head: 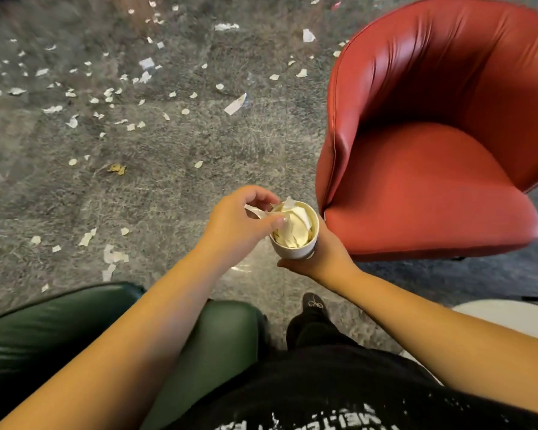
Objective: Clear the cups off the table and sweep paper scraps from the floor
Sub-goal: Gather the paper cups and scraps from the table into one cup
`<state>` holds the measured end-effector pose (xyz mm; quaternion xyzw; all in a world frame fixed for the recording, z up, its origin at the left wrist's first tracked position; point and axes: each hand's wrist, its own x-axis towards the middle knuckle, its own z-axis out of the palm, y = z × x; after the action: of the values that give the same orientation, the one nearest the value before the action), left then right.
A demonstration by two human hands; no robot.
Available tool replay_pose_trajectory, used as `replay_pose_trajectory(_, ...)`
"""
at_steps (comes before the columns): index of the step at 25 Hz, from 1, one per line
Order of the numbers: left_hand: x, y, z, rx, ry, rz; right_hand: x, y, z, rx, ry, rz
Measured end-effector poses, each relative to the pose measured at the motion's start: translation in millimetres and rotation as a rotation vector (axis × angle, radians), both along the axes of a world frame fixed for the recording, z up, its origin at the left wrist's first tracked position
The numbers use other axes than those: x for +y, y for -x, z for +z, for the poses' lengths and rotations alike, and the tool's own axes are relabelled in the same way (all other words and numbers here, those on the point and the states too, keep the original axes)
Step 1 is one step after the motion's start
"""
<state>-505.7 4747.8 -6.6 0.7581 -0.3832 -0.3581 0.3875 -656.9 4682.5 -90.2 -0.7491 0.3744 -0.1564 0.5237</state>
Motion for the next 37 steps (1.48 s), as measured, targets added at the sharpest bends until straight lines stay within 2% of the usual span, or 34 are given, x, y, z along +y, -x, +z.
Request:
replay_pose_trajectory(3, -55.3, -33.9, 7.8, 0.069, 0.008, -0.002, -63.7, -31.9, 13.6, -0.051, 0.045, 0.039)
replay_pose_trajectory(10, -162.4, -120.4, 17.7, 0.162, 0.027, 0.043, -181.4, -113.5, 25.0, -0.069, -0.039, 0.022)
replay_pose_trajectory(16, -266.9, -222.0, 12.6, 0.095, 0.030, -0.015, -272.4, -207.1, 5.9, -0.094, -0.080, -0.075)
replay_pose_trajectory(20, -353.9, -303.6, 16.0, 0.152, 0.036, -0.146, -346.6, -272.2, 1.5, -0.118, -0.092, -0.182)
replay_pose_trajectory(23, -422.5, -361.0, 14.8, 0.163, 0.046, -0.137, -403.1, -310.6, 8.0, -0.113, -0.092, -0.269)
replay_pose_trajectory(25, -474.7, -395.0, 5.1, 0.066, 0.005, -0.118, -446.6, -330.8, 10.1, -0.103, -0.093, -0.327)
replay_pose_trajectory(30, -607.6, -458.6, -48.8, -0.442, -0.122, -0.301, -568.5, -355.0, 0.5, -0.055, -0.048, -0.499)
replay_pose_trajectory(34, -730.8, -496.1, -73.3, -0.696, -0.246, -0.421, -691.6, -360.2, -1.4, -0.056, -0.030, -0.574)
replay_pose_trajectory(37, -822.5, -508.7, -66.6, -0.851, -0.315, -0.491, -787.0, -363.0, 15.4, -0.029, -0.019, -0.592)
